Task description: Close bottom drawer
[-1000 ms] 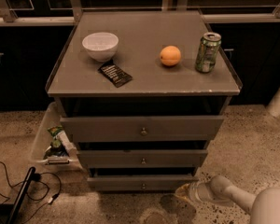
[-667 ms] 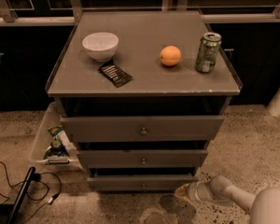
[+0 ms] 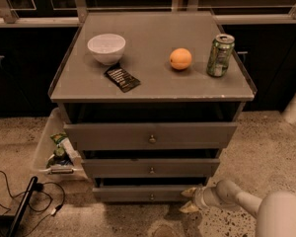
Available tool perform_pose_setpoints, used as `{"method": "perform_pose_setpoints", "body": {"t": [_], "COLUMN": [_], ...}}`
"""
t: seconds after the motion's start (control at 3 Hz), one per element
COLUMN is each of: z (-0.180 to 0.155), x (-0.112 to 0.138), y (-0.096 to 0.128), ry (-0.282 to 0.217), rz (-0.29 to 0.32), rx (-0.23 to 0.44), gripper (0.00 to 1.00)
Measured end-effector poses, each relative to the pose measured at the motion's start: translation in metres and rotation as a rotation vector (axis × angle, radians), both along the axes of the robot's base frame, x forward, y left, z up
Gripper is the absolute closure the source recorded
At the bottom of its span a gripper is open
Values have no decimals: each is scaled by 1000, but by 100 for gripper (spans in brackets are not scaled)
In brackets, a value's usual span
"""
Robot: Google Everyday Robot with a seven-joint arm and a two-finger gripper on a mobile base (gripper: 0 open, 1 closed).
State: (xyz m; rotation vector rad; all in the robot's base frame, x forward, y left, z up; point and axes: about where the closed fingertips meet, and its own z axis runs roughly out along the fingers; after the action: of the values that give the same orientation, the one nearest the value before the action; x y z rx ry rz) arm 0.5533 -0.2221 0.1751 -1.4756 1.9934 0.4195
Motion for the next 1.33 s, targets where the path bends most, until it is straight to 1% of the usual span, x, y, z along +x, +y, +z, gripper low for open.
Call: {"method": "perform_pose_setpoints", "body": {"t": [0.33,0.67,1.0,1.33], "z": [0,0,2,21], "x": [1,1,-5,-20], "y": [2,2,3,-26], "ry": [0,0,-13,-82], "rz": [3,3,24,14], "rx": [0,0,36,1], "gripper": [0,0,0,0]}}
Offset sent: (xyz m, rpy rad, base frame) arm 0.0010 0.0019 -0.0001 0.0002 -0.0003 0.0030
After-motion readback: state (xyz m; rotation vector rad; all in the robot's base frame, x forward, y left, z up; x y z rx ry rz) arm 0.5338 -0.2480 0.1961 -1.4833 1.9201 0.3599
